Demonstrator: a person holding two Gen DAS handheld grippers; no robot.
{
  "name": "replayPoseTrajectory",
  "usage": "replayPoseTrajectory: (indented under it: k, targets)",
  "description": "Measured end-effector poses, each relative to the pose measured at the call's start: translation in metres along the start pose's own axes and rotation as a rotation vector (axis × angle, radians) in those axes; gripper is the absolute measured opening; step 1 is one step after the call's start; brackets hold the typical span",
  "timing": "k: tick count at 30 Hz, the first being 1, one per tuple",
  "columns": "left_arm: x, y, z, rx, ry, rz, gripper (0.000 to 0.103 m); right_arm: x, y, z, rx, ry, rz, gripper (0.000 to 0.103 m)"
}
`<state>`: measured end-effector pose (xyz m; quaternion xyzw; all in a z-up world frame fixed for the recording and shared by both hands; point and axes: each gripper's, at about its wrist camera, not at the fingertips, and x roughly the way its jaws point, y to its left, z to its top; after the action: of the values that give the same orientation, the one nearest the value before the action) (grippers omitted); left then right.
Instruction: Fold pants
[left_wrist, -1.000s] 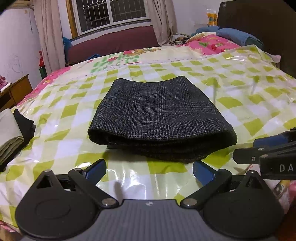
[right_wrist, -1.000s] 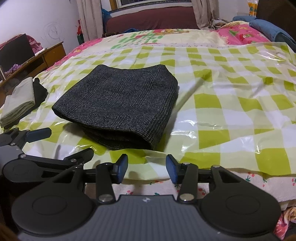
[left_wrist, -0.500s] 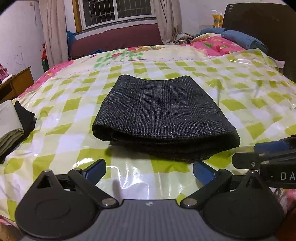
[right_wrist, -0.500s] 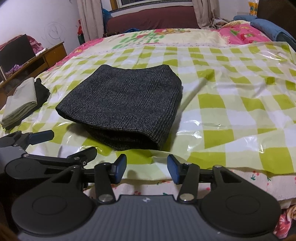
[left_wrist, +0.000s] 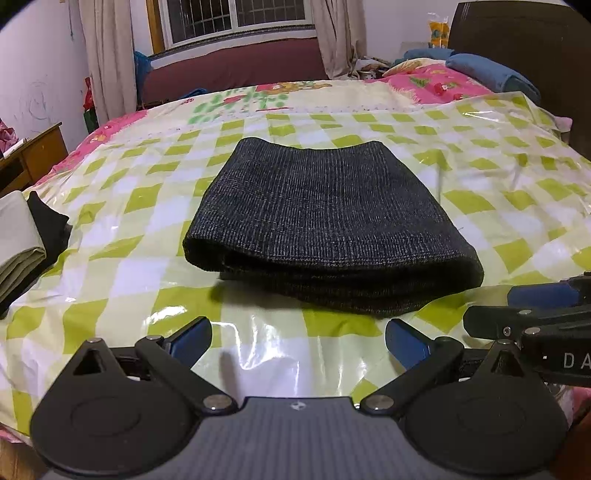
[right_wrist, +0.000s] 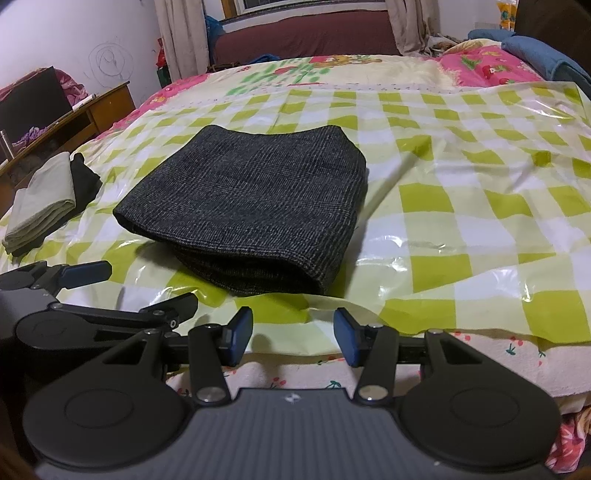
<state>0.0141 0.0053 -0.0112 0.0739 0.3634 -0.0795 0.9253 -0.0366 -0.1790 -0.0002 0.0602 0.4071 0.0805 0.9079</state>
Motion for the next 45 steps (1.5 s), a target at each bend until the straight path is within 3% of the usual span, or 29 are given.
replayPoseTrajectory:
  k: [45]
  targets:
    - [0.0062,-0.0018,-0.0010,0.001,0.052,0.003,0.103,0.0051,-0.0018,-0.0026,0.005,0.021,0.003,0.050]
